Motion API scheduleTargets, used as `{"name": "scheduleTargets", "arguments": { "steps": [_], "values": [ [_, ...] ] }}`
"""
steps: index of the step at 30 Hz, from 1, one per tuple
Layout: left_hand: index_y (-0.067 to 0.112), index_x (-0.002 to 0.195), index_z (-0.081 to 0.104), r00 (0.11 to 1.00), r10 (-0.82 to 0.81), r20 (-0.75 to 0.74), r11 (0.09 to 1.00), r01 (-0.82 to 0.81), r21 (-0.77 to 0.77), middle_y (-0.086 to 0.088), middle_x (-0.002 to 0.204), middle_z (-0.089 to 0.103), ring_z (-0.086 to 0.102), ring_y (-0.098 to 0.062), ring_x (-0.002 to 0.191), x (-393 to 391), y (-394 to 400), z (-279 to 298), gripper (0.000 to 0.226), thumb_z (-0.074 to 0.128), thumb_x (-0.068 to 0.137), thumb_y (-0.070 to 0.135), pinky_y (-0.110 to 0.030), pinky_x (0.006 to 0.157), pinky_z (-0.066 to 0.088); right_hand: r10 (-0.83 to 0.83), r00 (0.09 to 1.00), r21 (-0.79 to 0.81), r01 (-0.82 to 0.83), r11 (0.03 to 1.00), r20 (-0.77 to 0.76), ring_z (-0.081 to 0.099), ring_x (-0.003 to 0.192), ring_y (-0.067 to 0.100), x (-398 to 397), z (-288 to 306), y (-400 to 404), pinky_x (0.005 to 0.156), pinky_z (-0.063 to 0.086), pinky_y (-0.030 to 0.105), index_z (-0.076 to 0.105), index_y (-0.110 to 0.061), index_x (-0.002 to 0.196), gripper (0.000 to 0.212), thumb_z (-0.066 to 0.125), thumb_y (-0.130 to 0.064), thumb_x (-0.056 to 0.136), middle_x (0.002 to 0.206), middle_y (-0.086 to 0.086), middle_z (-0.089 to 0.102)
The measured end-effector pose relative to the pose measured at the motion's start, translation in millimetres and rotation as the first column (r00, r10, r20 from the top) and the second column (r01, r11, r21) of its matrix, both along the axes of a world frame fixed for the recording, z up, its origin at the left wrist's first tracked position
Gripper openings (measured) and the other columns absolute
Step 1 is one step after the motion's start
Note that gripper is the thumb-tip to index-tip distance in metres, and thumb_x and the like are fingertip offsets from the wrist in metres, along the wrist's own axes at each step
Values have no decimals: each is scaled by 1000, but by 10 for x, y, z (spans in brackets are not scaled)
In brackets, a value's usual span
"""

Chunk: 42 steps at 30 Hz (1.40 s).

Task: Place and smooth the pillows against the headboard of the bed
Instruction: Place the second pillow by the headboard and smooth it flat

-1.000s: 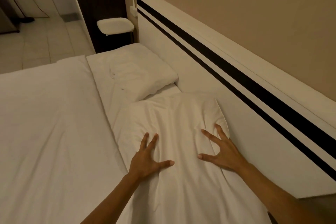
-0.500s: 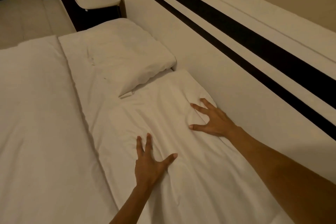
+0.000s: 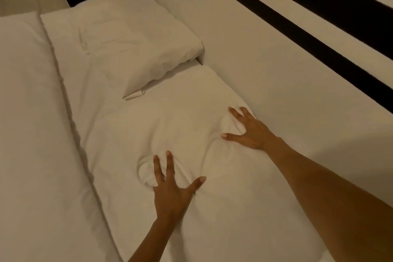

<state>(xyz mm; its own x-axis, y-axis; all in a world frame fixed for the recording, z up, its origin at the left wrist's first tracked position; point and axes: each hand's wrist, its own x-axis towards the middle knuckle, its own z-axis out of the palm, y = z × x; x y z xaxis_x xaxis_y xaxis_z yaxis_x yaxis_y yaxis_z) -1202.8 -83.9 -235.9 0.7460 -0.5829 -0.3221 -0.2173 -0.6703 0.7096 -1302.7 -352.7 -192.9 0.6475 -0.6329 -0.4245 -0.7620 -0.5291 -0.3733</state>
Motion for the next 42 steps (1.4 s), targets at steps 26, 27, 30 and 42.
{"name": "scheduleTargets", "arguments": {
  "steps": [26,27,30,42],
  "values": [
    [14,156,2,904,-34,426,996,-3,86,-6,163,-11,-5,-27,151,1184,-628,292,71,21,100,53,-44,121,3,199,929,-471,-30,882,312,17,148,31,1396,274,-101,118,17,48,28,-26,152,52,23,-39,101,161,10,20],
    [14,156,1,904,-45,426,998,19,65,-6,163,-10,-7,-25,151,1237,-779,276,68,22,101,49,-42,121,1,208,920,-465,-32,885,333,17,148,30,1535,235,-63,118,17,48,29,-25,152,52,22,-36,101,161,10,20],
    [20,156,-1,918,-167,359,985,143,94,-3,163,-10,-10,-20,150,1295,-1020,9,63,18,102,47,-43,121,-4,248,927,-367,-135,920,280,12,150,24,1702,-110,81,121,12,45,27,-28,152,50,20,-35,104,163,6,13],
    [35,154,-2,920,-212,330,935,92,343,1,163,-9,-9,-22,151,1853,-546,-365,63,11,97,59,-50,119,-6,7,1000,-256,1,967,31,12,150,23,1137,-391,-491,121,12,45,11,-34,154,52,15,-39,103,163,4,10]
  ]
}}
